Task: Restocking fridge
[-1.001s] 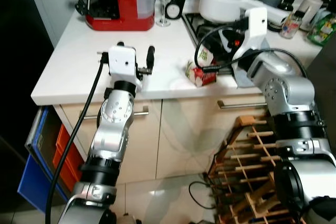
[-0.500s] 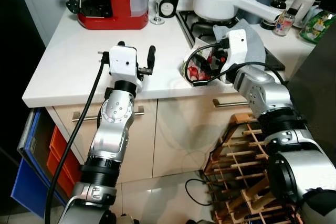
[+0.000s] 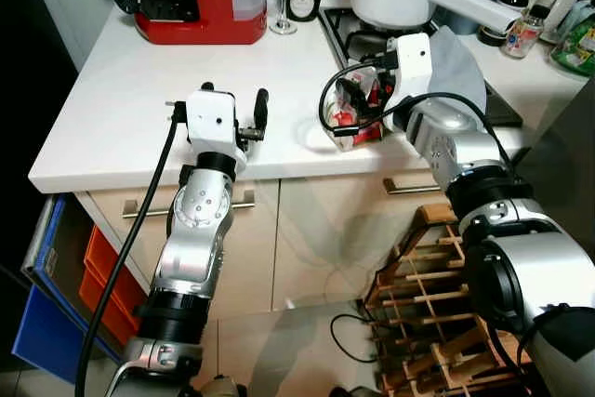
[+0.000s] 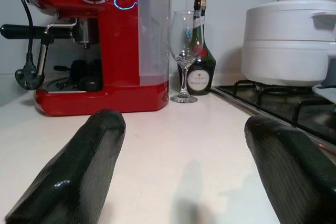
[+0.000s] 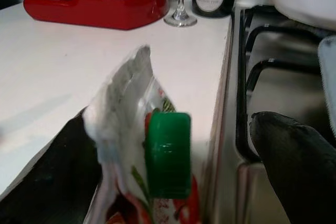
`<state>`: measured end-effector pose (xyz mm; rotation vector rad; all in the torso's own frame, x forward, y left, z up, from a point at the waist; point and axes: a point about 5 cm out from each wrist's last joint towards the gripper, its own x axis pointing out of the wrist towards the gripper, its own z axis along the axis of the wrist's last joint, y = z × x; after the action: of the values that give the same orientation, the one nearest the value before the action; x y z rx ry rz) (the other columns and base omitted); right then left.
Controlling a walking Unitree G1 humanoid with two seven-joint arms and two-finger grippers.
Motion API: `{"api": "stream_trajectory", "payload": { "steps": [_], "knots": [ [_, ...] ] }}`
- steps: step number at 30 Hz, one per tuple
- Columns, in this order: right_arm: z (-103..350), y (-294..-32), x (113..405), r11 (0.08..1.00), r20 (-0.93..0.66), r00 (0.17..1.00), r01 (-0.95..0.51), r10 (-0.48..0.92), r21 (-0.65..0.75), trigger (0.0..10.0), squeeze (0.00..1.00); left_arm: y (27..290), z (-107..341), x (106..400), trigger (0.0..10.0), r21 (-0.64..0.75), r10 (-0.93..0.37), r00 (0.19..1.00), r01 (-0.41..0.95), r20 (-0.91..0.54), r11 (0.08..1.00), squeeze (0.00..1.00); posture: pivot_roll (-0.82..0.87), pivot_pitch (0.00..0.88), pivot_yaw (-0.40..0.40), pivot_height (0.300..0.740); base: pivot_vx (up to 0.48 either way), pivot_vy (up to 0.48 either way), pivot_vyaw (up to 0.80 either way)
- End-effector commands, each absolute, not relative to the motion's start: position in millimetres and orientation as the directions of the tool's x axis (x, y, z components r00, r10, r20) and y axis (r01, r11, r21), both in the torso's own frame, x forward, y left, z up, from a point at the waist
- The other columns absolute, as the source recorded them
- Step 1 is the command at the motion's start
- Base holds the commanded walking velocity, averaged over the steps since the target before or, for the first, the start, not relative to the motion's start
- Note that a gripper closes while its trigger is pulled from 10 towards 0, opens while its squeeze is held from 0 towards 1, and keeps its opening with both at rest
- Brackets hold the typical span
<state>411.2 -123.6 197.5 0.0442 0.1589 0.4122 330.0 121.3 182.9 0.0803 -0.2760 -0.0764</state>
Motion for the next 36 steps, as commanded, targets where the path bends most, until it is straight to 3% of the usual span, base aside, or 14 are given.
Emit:
{"api": "stream_trajectory", "payload": {
  "steps": [1, 2, 4, 6, 7, 8, 17, 21, 36],
  "knots": [
    [194, -125, 412, 0.927, -0.155, 0.915, -0.362, 0.373, 0.097, 1.8, 0.0, 123, 189, 330, 10.0, 0.096, -0.081, 0.955, 0.055, 0.284, 0.994, 0.0, 0.06, 0.0, -0.075, 0.74, 0.0, 0.0, 0.0],
    [194, -124, 412, 0.926, -0.149, 0.915, -0.362, 0.375, 0.106, 0.0, 0.0, 124, 189, 330, 10.0, 0.098, -0.08, 0.956, 0.054, 0.284, 0.994, 0.0, 0.07, 0.0, -0.075, 0.74, 0.0, 0.0, 0.0],
    [194, -124, 412, 0.927, -0.144, 0.917, -0.36, 0.372, 0.106, 0.0, 0.0, 124, 190, 331, 10.0, 0.1, -0.079, 0.956, 0.053, 0.284, 0.994, 0.0, 0.07, 0.0, -0.074, 0.74, 0.0, 0.0, 0.0],
    [198, -125, 413, 0.935, -0.112, 0.929, -0.342, 0.352, 0.098, 0.0, 0.13, 125, 190, 332, 10.0, 0.103, -0.079, 0.957, 0.052, 0.281, 0.993, 0.0, 0.07, 0.0, -0.072, 0.74, 0.0, 0.0, 0.0],
    [198, -125, 413, 0.935, -0.112, 0.929, -0.342, 0.352, 0.098, 0.0, 0.13, 125, 190, 332, 10.0, 0.103, -0.079, 0.957, 0.052, 0.281, 0.993, 0.0, 0.07, 0.0, -0.072, 0.74, 0.0, 0.0, 0.0],
    [199, -127, 414, 0.944, -0.096, 0.941, -0.317, 0.325, 0.089, 0.0, 0.32, 124, 189, 332, 10.0, 0.108, -0.082, 0.958, 0.054, 0.276, 0.993, 0.0, 0.06, 0.0, -0.068, 0.74, 0.0, 0.0, 0.0],
    [202, -128, 415, 0.958, -0.034, 0.961, -0.268, 0.273, 0.102, 0.0, 0.31, 122, 189, 335, 10.0, 0.121, -0.104, 0.957, 0.073, 0.272, 0.99, 0.0, 0.05, 0.0, -0.044, 0.74, 0.0, 0.0, 0.0],
    [219, -127, 415, 0.967, 0.103, 0.964, -0.251, 0.246, 0.035, 0.0, 0.3, 116, 188, 337, 10.0, 0.135, -0.132, 0.955, 0.099, 0.265, 0.986, 0.0, 0.02, 0.0, -0.025, 0.74, 0.0, 0.0, 0.0],
    [235, -134, 410, 0.977, 0.238, 0.948, -0.2, 0.211, -0.07, 0.0, 0.29, 103, 191, 343, 10.0, 0.117, -0.158, 0.947, 0.13, 0.28, 0.985, 0.0, -0.03, 0.0, -0.026, 0.74, 0.0, 0.0, 0.0]
  ]
}}
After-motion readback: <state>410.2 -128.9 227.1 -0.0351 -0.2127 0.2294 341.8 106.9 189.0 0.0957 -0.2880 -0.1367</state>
